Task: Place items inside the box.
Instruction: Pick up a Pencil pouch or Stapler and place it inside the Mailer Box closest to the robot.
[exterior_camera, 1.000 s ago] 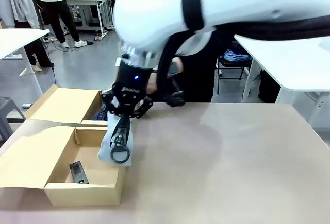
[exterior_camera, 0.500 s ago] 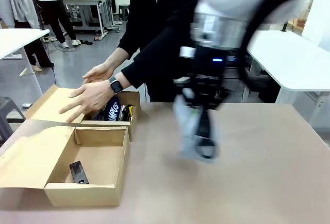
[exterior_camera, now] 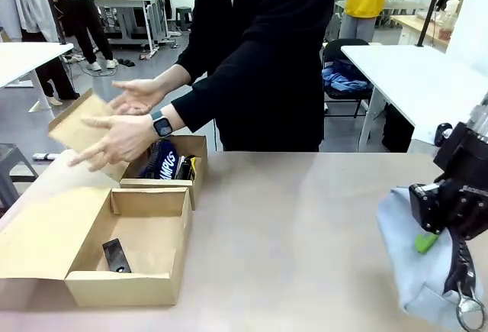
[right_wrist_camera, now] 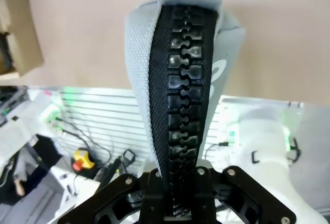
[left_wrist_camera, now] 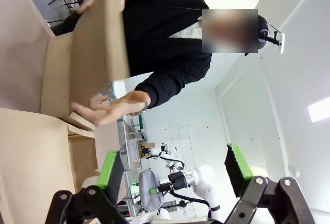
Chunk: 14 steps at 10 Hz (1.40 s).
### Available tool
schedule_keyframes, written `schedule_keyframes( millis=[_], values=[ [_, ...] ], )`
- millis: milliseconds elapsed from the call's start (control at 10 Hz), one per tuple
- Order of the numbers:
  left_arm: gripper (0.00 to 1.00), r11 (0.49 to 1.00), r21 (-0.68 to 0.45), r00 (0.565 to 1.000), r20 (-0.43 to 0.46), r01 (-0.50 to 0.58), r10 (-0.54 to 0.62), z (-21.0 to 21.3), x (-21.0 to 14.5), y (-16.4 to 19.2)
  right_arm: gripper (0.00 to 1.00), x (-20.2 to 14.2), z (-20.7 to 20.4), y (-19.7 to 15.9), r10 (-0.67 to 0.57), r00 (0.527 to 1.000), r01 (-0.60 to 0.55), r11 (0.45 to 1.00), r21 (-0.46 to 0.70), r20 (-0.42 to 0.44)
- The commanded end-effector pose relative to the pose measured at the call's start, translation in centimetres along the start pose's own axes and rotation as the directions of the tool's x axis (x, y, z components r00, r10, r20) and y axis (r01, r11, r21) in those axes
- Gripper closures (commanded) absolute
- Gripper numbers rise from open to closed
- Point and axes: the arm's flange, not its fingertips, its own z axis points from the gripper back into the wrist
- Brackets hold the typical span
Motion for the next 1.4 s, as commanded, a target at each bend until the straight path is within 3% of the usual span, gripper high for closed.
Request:
schedule_keyframes(
  millis=[0, 100, 400, 600, 1000, 1300],
  values=[
    [0.0, 1.0, -0.014, 1.0, -0.002, 0.014, -0.014, -0.2, -0.5, -0.1, 0.93, 0.3, -1.0, 0.2, 0.0, 0.999, -0.001, 1.0, -0.013, -0.035],
    [0.0, 1.0, -0.014, 1.0, -0.002, 0.014, -0.014, -0.2, -0.5, -0.1, 0.93, 0.0, 0.0, 0.0, 0.0, 1.0, 0.0, 1.0, 0.0, 0.0],
    [0.0, 1.0, -0.014, 1.0, -0.002, 0.014, -0.014, -0.2, -0.5, -0.1, 0.93, 0.0, 0.0, 0.0, 0.0, 1.0, 0.0, 1.0, 0.0, 0.0],
    [0.0, 1.0, -0.014, 1.0, -0.002, 0.014, -0.014, -0.2, -0.5, -0.1, 0.93, 0.4, -0.3, 1.2, -0.017, 1.0, 0.015, 0.997, -0.072, -0.014],
    [0.0, 1.0, -0.014, 1.0, -0.002, 0.014, -0.014, -0.2, -0.5, -0.1, 0.93, 3.0, 0.3, 9.7, 0.116, 0.989, -0.107, 0.989, -0.1, 0.088],
    [0.0, 1.0, -0.014, 1.0, -0.002, 0.014, -0.014, -0.2, -0.5, -0.1, 0.93, 7.4, -2.5, 22.2, 0.269, 0.959, -0.26, 0.961, -0.093, 0.09]
  ],
)
